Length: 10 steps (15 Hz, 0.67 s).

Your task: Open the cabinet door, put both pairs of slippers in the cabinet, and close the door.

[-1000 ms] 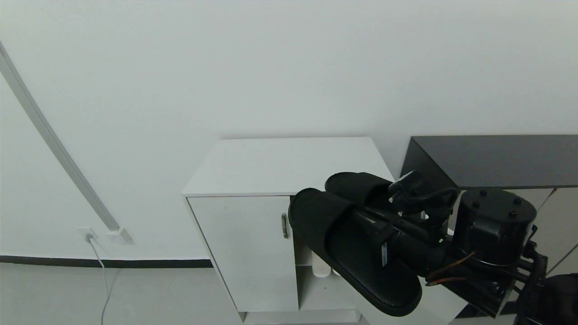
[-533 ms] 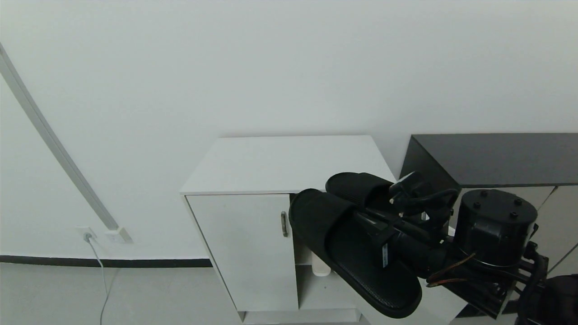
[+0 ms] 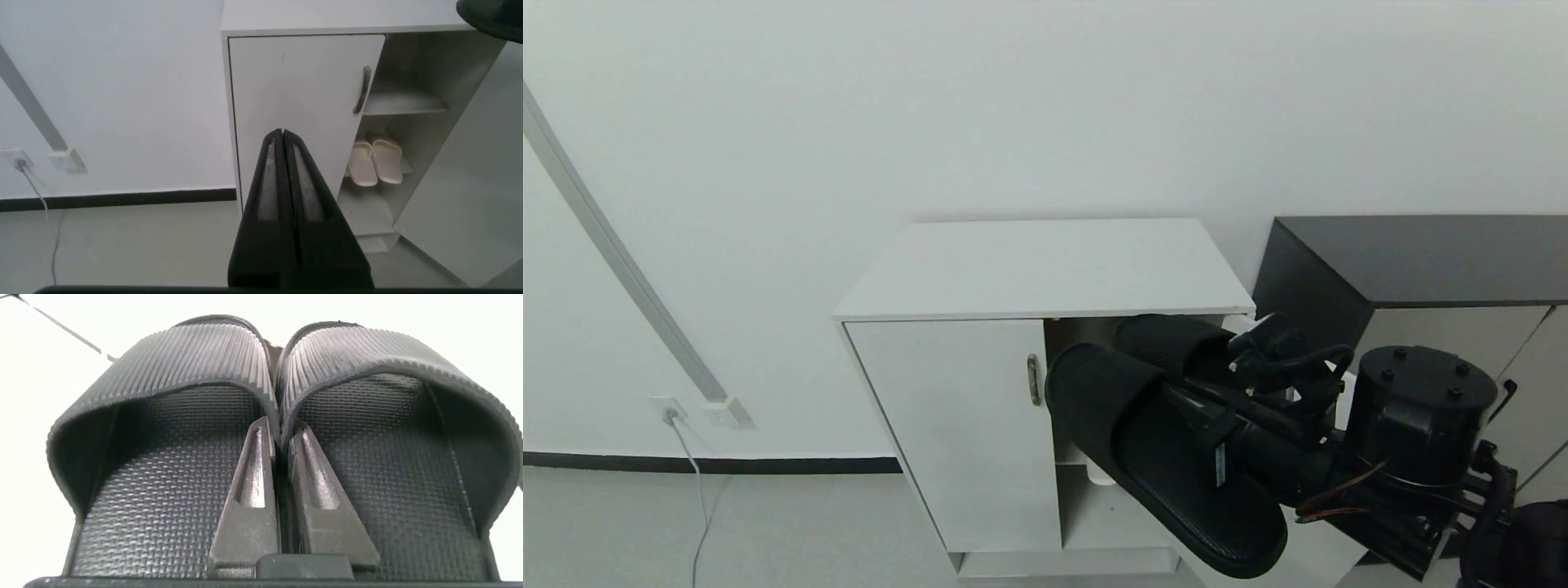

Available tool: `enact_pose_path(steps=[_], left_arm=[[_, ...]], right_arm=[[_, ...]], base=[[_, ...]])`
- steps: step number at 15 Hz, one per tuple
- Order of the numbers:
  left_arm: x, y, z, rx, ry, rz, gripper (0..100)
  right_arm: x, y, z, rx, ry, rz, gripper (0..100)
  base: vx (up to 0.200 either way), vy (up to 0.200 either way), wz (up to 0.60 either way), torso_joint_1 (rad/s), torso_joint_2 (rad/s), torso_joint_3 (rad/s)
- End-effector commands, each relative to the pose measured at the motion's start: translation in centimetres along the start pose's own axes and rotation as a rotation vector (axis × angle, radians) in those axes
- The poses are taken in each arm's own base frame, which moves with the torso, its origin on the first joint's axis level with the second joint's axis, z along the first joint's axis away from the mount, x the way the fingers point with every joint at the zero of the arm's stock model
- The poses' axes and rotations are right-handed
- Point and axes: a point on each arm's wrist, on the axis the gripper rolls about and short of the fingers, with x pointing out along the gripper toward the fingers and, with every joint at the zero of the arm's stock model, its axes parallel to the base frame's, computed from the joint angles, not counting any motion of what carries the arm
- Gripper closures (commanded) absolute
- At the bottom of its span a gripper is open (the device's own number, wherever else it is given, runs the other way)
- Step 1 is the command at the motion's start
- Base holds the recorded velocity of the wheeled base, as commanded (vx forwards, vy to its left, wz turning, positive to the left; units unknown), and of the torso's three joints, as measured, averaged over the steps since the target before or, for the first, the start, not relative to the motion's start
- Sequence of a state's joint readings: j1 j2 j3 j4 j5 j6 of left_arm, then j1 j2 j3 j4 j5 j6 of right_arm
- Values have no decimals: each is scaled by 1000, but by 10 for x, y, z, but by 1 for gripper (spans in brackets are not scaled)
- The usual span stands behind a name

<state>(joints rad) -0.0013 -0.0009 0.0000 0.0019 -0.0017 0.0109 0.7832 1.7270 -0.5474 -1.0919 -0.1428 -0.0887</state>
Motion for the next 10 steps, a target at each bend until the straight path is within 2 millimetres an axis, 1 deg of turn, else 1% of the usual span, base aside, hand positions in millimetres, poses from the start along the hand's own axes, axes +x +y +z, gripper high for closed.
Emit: enact_pose_path(steps=[1, 5, 10], left_arm=[[0, 0, 0, 0, 0, 1, 100], [0, 0, 0, 0, 0, 1, 100], [0, 0, 0, 0, 1, 3, 100]], right_arm=[[1, 0, -1, -1, 3, 1, 100], [1, 1, -1, -1, 4, 3, 100], [0, 2, -4, -1, 13, 7, 100]], base=[[0, 0, 0, -237, 559, 334], [0, 0, 0, -215, 542, 322], [0, 0, 0, -184, 519, 321]])
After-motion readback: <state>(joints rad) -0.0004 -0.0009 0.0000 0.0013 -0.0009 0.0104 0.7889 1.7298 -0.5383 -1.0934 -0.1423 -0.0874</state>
